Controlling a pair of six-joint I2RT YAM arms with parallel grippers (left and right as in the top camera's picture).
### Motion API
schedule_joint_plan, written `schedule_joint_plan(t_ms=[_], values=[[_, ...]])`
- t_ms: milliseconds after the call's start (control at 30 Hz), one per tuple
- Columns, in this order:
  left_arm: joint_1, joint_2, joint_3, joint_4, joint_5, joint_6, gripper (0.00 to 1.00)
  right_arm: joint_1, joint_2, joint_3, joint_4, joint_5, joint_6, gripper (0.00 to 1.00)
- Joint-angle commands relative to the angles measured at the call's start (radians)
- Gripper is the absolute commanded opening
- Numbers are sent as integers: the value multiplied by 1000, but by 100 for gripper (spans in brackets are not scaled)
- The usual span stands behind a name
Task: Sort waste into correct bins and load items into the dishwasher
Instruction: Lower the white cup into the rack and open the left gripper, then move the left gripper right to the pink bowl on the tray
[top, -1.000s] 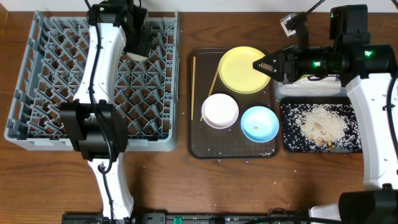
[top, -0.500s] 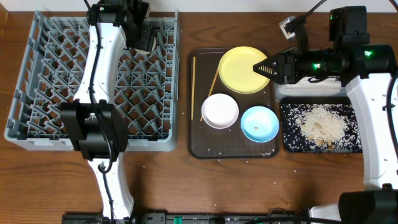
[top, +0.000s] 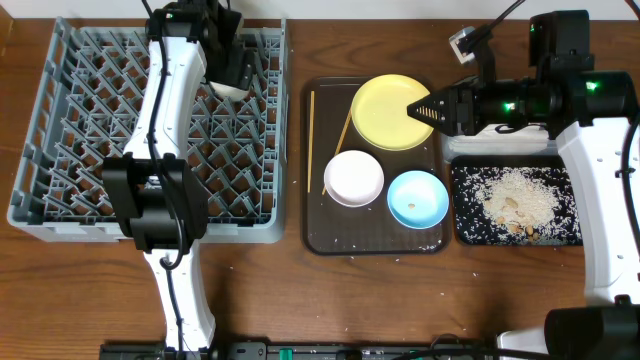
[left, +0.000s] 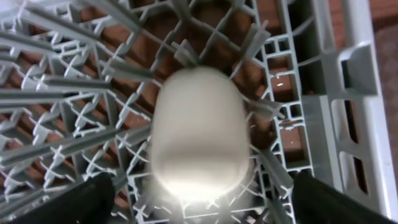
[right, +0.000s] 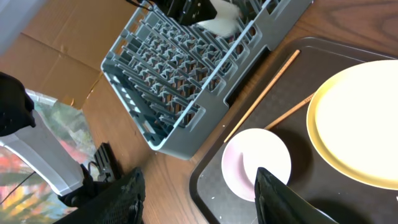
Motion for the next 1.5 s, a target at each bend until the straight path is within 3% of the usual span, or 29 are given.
schedule_joint_plan(t_ms=[0, 300, 533, 967, 1200, 1467], values=[[2, -37, 29, -6, -19, 8, 93, 5, -13, 0, -3, -6, -18, 54], [2, -251, 31, -44, 19, 4, 94, 5, -19, 0, -11, 13, -17, 52], [2, -482, 31, -156, 200, 1, 94, 17, -45, 0, -51, 200, 21, 50], [2, -754, -30, -416, 375, 61, 94, 138, -64, 0, -109, 475, 66, 47], [2, -930, -208, -405, 381, 97, 95, 180, -64, -35, -129, 570, 99, 47], [2, -1184, -540, -270, 338, 97, 95, 182, -64, -211, -84, 571, 163, 43]])
